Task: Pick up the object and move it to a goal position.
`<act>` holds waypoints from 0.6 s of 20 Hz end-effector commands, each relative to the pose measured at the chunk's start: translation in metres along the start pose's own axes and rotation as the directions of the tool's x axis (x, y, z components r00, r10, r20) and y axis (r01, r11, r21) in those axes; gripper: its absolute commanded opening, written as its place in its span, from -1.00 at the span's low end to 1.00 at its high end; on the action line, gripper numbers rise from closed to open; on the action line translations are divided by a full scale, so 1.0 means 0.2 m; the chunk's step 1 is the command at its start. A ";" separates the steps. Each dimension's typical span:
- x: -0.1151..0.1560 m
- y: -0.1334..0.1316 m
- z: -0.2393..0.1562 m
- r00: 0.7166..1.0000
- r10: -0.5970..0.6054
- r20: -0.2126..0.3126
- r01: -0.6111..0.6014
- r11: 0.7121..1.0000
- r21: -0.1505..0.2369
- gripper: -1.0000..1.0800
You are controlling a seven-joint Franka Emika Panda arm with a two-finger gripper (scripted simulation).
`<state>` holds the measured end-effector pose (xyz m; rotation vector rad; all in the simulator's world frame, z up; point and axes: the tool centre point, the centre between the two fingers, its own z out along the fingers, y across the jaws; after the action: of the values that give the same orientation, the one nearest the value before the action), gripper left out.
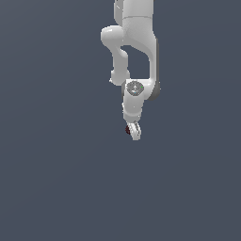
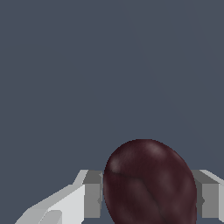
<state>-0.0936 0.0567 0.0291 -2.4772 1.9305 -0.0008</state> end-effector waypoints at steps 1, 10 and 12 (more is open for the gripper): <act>0.00 0.00 0.00 1.000 0.000 0.000 0.000 1.000 -0.001 -1.00; 0.04 -0.01 -0.02 1.000 0.000 0.000 0.000 1.000 0.000 -1.00; 0.08 -0.01 -0.04 1.000 0.000 0.000 0.000 1.000 0.000 -1.00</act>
<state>-0.0901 0.0478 0.0335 -2.4794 1.9290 0.0011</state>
